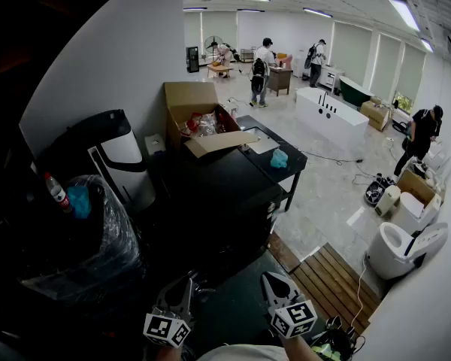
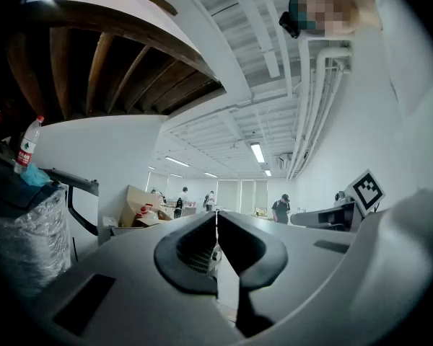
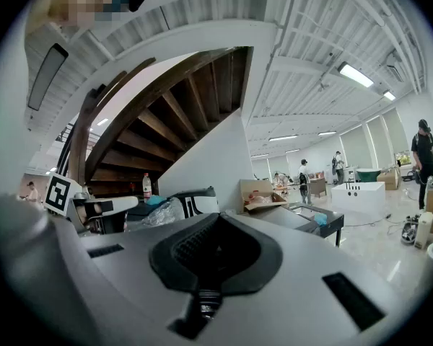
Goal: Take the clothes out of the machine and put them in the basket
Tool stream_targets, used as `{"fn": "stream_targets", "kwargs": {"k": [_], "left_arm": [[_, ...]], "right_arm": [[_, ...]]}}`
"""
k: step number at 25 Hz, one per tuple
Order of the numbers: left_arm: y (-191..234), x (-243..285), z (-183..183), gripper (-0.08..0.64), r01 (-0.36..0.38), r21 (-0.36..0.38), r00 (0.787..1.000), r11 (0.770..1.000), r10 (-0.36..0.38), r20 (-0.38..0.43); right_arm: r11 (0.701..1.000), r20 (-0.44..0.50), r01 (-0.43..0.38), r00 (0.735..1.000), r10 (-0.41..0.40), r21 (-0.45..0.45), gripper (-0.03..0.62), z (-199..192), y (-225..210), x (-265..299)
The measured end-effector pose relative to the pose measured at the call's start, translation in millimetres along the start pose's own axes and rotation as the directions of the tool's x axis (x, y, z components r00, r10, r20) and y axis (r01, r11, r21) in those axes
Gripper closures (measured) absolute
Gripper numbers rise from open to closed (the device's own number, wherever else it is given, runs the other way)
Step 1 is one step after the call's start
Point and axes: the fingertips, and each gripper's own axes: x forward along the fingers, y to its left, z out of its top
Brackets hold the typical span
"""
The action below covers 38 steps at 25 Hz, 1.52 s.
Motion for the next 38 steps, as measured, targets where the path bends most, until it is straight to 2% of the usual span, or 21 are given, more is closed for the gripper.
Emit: {"fn": "stream_targets", "kwargs": {"k": [14,38], "left_arm": [[0.0,5.2,-4.8,0.537,0.012,0.030,1.000,0.999,-0.012,-0.011],[4.1,2.4,-10.9,0.537,0.032,0.021,0.999,0.999,-0.031,-0.043]], "right_arm": [[0.999,0.008,0.022,1.000,-0.022,-0.031,0.584,0.5,-2.0,2.4],[0.995,0.015,0.090,0.996,-0.090,-0.031,0.584,1.8,-6.0,-2.7]]}}
